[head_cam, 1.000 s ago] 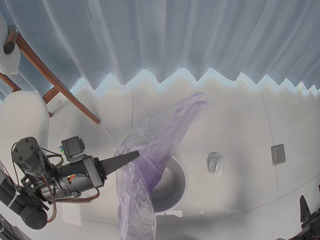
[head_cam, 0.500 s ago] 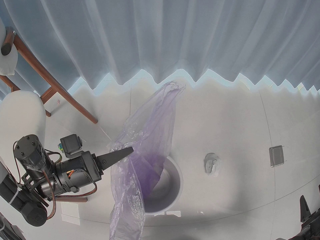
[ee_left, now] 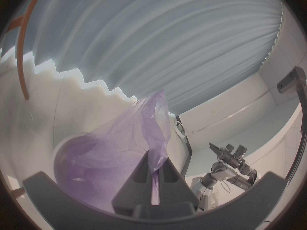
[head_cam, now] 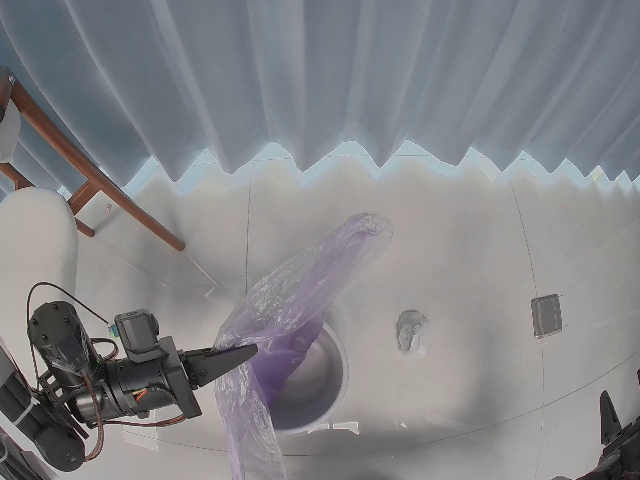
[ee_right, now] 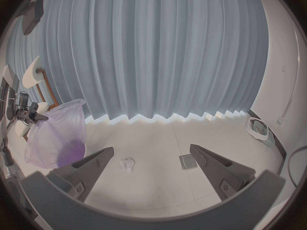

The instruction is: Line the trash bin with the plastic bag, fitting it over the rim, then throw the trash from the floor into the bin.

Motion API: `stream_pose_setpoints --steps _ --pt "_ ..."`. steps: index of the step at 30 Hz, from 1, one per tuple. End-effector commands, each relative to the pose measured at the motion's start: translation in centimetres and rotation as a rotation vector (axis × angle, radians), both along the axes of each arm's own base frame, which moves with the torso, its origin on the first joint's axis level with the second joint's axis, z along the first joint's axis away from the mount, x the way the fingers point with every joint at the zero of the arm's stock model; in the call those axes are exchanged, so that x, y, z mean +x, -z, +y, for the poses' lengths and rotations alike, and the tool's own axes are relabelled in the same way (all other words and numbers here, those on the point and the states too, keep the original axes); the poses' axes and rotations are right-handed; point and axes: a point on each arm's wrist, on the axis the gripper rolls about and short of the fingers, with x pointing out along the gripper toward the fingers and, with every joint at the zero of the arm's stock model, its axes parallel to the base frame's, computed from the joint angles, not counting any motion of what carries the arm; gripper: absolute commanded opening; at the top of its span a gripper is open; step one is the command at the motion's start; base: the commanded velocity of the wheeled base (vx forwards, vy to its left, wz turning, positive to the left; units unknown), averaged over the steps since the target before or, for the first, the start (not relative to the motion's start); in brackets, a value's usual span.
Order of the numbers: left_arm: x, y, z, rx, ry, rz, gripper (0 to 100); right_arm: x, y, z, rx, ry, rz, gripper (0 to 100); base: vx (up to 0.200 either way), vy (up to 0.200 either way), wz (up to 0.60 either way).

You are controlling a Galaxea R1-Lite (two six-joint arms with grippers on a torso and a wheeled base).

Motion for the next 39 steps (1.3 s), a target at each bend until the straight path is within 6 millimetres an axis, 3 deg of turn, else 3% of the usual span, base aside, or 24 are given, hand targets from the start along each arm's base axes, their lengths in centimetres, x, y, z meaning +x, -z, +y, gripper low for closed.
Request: stream_pose_setpoints --steps 1,19,23,29,32,36,37,39 --pt "-0.8 0.4 0.2 0.038 0.01 -0.018 0 0.0 0.5 0.0 0.0 0.0 0.002 100 0.0 0.0 0.0" --pt "-1.2 0.0 0.0 0.058 0.0 -0.087 0 0.0 0.5 0.0 0.013 0.002 -0.006 100 0.0 0.0 0.0" --pt "-1.2 -0.2 0.1 0.053 -0.002 -0.094 0 -0.2 -1.8 0.0 0.023 -0.002 -0.227 100 0.0 0.0 0.0" --pt "-1.2 -0.1 0.0 0.057 0.0 -0.086 0 -0.1 -1.0 0.0 0.063 -0.011 -0.151 100 0.0 0.0 0.0" --pt "-1.2 -0.1 0.1 0.055 -0.002 -0.09 0 -0.5 -2.6 0.2 0.205 -0.109 -0.178 100 0.0 0.0 0.0" --pt "-1.1 -0.2 0.1 0.054 -0.005 -0.092 0 -0.4 -7.4 0.6 0.613 -0.316 -0.049 100 0.0 0.0 0.0" --pt "-1.1 -0.2 0.1 0.054 -0.005 -0.092 0 -0.4 -7.5 0.6 0.622 -0.321 -0.043 100 0.0 0.0 0.0" --pt "-1.0 -0.1 0.0 0.055 -0.005 -0.09 0 0.2 -9.8 0.9 0.744 -0.42 0.057 100 0.0 0.0 0.0"
